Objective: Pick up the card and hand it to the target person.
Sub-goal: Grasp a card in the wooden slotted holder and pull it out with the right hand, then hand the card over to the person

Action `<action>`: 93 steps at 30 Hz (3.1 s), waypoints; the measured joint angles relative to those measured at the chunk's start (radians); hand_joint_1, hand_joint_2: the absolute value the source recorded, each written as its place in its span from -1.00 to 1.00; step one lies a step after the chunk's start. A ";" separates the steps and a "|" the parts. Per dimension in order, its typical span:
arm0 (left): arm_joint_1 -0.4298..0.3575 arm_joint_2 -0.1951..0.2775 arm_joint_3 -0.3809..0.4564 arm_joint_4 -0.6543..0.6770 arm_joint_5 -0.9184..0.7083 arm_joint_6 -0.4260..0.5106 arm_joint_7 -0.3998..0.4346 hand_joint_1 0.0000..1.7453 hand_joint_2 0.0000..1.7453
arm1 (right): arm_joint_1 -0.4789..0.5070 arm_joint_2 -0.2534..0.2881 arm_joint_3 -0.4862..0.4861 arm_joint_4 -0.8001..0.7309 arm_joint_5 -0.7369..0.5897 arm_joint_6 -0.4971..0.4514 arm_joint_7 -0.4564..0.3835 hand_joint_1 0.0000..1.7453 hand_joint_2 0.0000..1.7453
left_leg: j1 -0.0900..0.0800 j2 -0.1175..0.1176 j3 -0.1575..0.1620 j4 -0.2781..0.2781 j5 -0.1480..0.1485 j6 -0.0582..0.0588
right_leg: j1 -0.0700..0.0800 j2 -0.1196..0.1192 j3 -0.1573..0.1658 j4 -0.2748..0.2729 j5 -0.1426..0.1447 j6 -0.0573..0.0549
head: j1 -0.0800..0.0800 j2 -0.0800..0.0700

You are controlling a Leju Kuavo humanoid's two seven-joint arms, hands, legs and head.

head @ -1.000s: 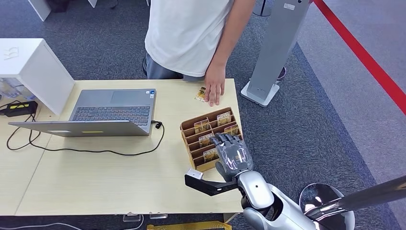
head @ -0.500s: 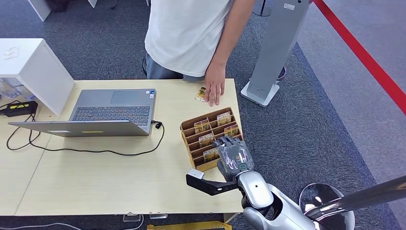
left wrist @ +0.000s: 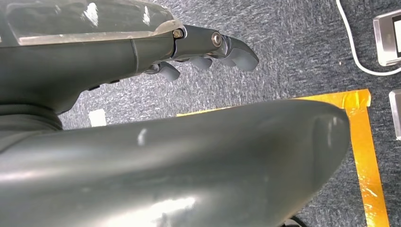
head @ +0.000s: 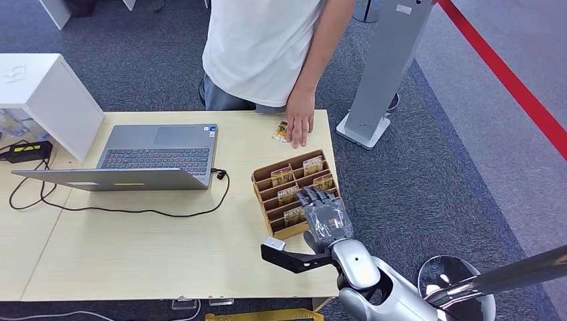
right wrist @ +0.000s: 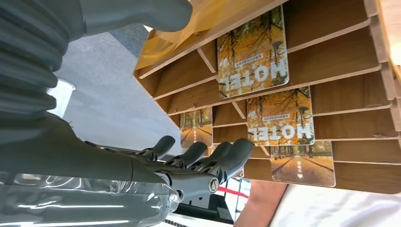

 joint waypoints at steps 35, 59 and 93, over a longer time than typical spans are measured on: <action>0.000 0.000 0.000 0.001 0.000 0.007 0.000 -1.00 -1.00 | -0.010 0.011 0.017 0.052 -0.041 -0.005 -0.001 0.59 1.00 | 0.000 0.000 0.000 0.000 0.000 0.000 | 0.000 0.000 0.000 0.000 0.000 0.000 | 0.000 0.000; 0.000 0.000 0.000 0.001 0.007 -0.022 0.008 -1.00 1.00 | -0.010 0.011 0.019 0.053 -0.037 -0.005 -0.001 0.78 1.00 | 0.000 0.000 0.000 0.000 0.000 0.000 | 0.000 0.000 0.000 0.000 0.000 0.000 | 0.000 0.000; 0.003 0.005 0.001 0.001 0.015 0.051 0.067 -1.00 1.00 | -0.130 -0.088 -0.060 -0.261 -0.012 -0.168 0.072 0.78 1.00 | 0.000 0.000 0.001 0.000 0.000 0.000 | 0.000 0.000 0.000 0.000 0.000 0.000 | 0.000 0.000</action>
